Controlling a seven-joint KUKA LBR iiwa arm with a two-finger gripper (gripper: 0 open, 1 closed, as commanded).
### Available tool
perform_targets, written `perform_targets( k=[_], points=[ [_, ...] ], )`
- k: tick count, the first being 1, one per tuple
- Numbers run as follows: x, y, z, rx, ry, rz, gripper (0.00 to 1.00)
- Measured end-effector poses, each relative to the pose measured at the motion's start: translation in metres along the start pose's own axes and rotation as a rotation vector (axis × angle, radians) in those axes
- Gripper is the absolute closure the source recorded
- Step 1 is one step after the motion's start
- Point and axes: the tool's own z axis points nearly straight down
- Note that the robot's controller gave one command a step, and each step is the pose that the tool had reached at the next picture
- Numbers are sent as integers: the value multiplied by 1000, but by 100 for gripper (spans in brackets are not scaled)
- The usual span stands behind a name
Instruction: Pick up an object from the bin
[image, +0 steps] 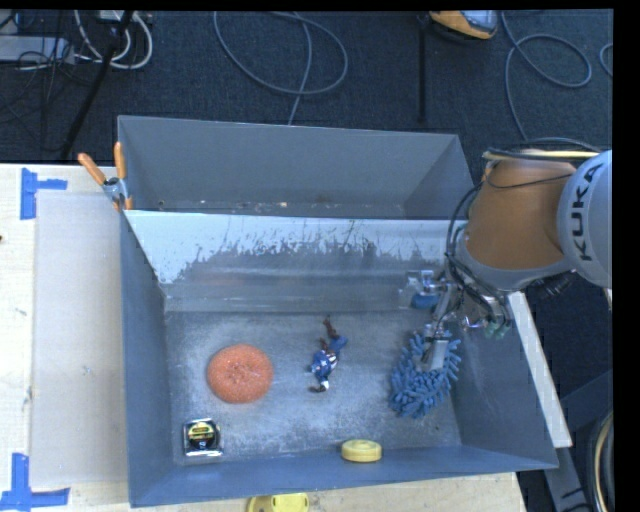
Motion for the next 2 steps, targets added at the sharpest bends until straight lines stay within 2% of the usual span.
perform_targets(
  k=[1, 2],
  points=[
    [2, -18, 59, -1, 5, -19, 0],
    [25, -26, 75, -3, 10, -278, 100]
  ],
)
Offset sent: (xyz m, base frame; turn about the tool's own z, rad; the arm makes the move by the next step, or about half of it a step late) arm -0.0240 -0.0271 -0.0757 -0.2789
